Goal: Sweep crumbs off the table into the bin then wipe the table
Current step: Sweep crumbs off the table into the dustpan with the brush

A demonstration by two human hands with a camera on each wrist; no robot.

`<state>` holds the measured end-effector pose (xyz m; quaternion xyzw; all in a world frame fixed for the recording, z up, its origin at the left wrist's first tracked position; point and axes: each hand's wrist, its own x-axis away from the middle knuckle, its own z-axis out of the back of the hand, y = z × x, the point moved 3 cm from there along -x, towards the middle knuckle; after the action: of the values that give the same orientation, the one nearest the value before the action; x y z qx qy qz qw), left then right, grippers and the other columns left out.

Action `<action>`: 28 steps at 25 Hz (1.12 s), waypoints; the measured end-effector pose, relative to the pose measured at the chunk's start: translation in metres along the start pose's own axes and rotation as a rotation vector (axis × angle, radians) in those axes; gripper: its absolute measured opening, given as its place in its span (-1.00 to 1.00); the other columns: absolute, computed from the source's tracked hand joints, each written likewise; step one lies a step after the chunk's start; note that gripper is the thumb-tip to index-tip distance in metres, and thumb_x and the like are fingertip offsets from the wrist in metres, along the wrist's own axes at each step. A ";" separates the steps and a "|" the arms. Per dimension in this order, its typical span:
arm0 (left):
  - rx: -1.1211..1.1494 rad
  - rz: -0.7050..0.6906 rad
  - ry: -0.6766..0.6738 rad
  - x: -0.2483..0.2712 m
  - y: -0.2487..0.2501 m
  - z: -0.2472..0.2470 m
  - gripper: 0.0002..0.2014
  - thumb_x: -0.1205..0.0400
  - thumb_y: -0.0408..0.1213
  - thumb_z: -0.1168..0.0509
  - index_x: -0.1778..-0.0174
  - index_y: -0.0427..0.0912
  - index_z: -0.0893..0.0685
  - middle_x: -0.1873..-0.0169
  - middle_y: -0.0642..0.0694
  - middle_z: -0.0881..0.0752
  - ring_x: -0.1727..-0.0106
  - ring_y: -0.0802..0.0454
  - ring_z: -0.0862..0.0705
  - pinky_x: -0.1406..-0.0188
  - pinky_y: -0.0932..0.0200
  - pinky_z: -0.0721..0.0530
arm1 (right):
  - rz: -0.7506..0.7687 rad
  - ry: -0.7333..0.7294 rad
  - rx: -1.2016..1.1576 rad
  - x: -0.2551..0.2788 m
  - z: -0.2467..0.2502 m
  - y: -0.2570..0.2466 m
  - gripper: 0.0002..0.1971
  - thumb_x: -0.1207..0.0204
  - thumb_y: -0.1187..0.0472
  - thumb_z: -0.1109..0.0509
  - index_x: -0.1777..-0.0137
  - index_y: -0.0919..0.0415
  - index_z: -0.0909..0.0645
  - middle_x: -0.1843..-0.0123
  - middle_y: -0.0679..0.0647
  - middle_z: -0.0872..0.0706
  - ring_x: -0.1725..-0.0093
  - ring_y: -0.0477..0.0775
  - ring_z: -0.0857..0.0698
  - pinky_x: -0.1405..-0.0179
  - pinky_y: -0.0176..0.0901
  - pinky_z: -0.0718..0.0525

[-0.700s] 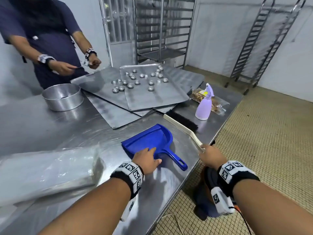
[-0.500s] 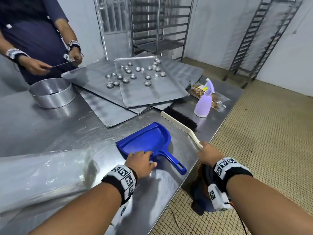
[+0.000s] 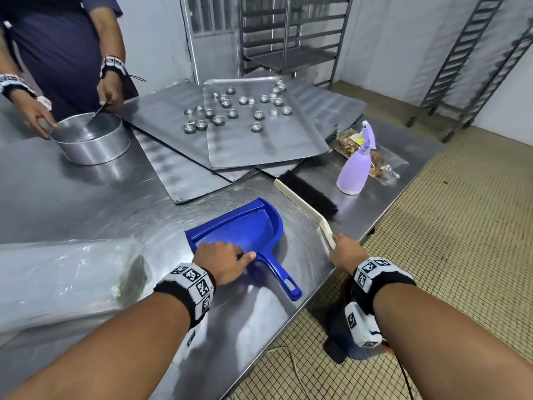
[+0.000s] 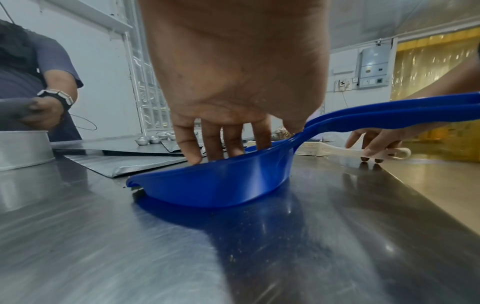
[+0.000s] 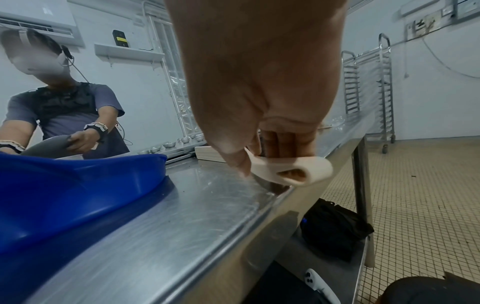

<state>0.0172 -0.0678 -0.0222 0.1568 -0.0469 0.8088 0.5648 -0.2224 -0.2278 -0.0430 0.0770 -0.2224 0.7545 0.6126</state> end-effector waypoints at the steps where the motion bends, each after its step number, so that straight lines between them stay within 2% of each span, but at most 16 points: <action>1: 0.003 0.033 0.034 0.002 0.005 0.002 -0.44 -0.67 0.31 0.08 -0.10 0.06 -0.72 -0.15 -0.02 -0.72 -0.24 -0.07 -0.63 -0.26 -0.04 -0.46 | 0.011 -0.008 0.004 0.001 0.001 0.002 -0.39 -0.52 0.33 -0.38 -0.57 0.22 -0.30 -0.23 0.21 -0.67 -0.15 0.21 -0.65 -0.13 -0.02 -0.62; 3: 0.030 0.114 0.116 0.005 0.017 0.008 -0.42 -0.65 0.33 0.04 -0.15 0.00 -0.70 -0.16 -0.07 -0.69 -0.23 -0.10 -0.64 -0.20 -0.01 -0.53 | 0.033 -0.024 -0.004 0.000 0.003 0.005 -0.32 -0.54 0.32 -0.37 -0.63 0.22 -0.18 -0.31 0.26 -0.65 -0.26 0.25 -0.64 -0.24 -0.01 -0.62; 4: 0.044 0.160 0.122 0.007 0.026 0.011 -0.40 -0.64 0.35 0.04 -0.18 -0.03 -0.68 -0.17 -0.09 -0.70 -0.23 -0.12 -0.65 -0.16 0.00 -0.54 | 0.051 -0.019 -0.012 0.000 0.004 0.006 -0.32 -0.54 0.31 -0.34 -0.63 0.19 -0.18 -0.29 0.25 -0.66 -0.22 0.24 -0.66 -0.19 -0.03 -0.66; 6: 0.063 0.235 0.071 0.006 0.042 0.012 -0.32 -0.61 0.41 0.07 -0.19 -0.07 -0.66 -0.15 -0.12 -0.72 -0.20 -0.15 -0.67 -0.08 0.02 -0.52 | 0.074 -0.024 -0.038 -0.001 0.005 0.007 -0.30 -0.50 0.29 -0.29 -0.64 0.13 -0.17 -0.23 0.21 -0.68 -0.13 0.20 -0.70 -0.07 -0.06 -0.70; 9: 0.127 0.309 -0.010 -0.001 0.059 0.009 -0.28 -0.56 0.45 0.01 -0.13 -0.12 -0.69 -0.05 -0.12 -0.76 -0.14 -0.14 -0.70 -0.02 0.04 -0.53 | 0.098 -0.046 -0.072 0.001 0.006 0.010 -0.28 -0.48 0.27 -0.27 -0.65 0.06 -0.14 -0.25 0.21 -0.67 -0.09 0.18 -0.69 0.04 -0.12 -0.67; 12: 0.186 0.357 -0.041 -0.005 0.066 0.007 -0.47 -0.61 0.29 -0.11 -0.07 -0.13 -0.65 -0.05 -0.13 -0.73 -0.08 -0.15 -0.68 0.10 0.10 -0.51 | 0.102 -0.021 -0.121 0.001 0.009 0.011 -0.31 -0.49 0.27 -0.23 -0.64 0.02 -0.17 -0.30 0.24 -0.64 -0.06 0.19 -0.71 0.07 -0.06 -0.73; 14: 0.275 0.403 -0.009 -0.005 0.065 0.005 -0.62 -0.62 0.16 -0.17 0.05 -0.11 -0.61 -0.01 -0.15 -0.72 0.06 -0.16 -0.63 0.16 0.12 -0.49 | 0.074 0.009 -0.150 0.001 0.013 0.011 -0.32 -0.46 0.26 -0.18 -0.62 0.00 -0.19 -0.29 0.25 -0.64 -0.08 0.22 -0.73 -0.01 0.06 -0.77; 16: 0.402 0.471 0.050 -0.003 0.059 0.003 -0.70 -0.60 0.04 -0.21 0.08 -0.16 -0.61 0.03 -0.20 -0.71 0.12 -0.18 -0.62 0.20 0.13 -0.50 | 0.075 0.058 -0.161 0.005 0.019 0.008 -0.37 -0.47 0.19 -0.14 -0.59 0.00 -0.21 -0.25 0.23 -0.67 -0.08 0.23 -0.72 -0.03 0.06 -0.74; 19: 0.574 0.580 0.136 0.004 0.046 -0.001 -0.66 -0.63 -0.12 -0.24 -0.15 -0.30 -0.65 -0.15 -0.29 -0.70 -0.13 -0.27 -0.67 0.07 0.12 -0.52 | 0.083 0.129 -0.163 0.009 0.030 0.005 -0.46 -0.56 0.06 -0.14 -0.57 0.06 -0.29 -0.24 0.21 -0.68 -0.08 0.22 -0.69 0.06 -0.14 -0.58; 22: 0.727 0.648 0.239 0.013 0.035 0.003 -0.62 -0.65 -0.17 -0.22 -0.26 -0.37 -0.59 -0.24 -0.35 -0.68 -0.26 -0.30 -0.64 -0.16 0.07 -0.54 | 0.119 0.148 -0.226 0.012 0.041 -0.002 -0.52 -0.59 0.06 -0.16 -0.52 0.07 -0.40 -0.28 0.21 -0.68 -0.04 0.19 -0.62 0.05 -0.16 -0.53; 25: 0.794 0.666 0.350 0.026 0.021 0.014 -0.62 -0.64 -0.18 -0.24 -0.26 -0.39 -0.56 -0.25 -0.38 -0.66 -0.28 -0.30 -0.62 -0.21 0.03 -0.55 | 0.212 0.159 -0.255 0.014 0.048 -0.025 -0.52 -0.55 0.03 -0.17 -0.49 -0.04 -0.47 -0.28 0.19 -0.70 -0.23 0.25 -0.65 -0.23 -0.04 -0.58; 28: 0.806 0.651 0.436 0.046 0.004 0.026 -0.64 -0.62 -0.17 -0.26 -0.20 -0.39 -0.58 -0.19 -0.37 -0.68 -0.24 -0.30 -0.62 -0.21 0.03 -0.59 | 0.311 0.194 -0.281 0.022 0.052 -0.062 -0.55 -0.55 0.01 -0.19 -0.44 -0.07 -0.54 -0.25 0.19 -0.73 -0.25 0.30 -0.65 -0.23 -0.01 -0.59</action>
<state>0.0039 -0.0343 0.0174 0.1667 0.3376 0.9092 0.1779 -0.1763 -0.2211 0.0266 -0.1171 -0.2745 0.8055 0.5120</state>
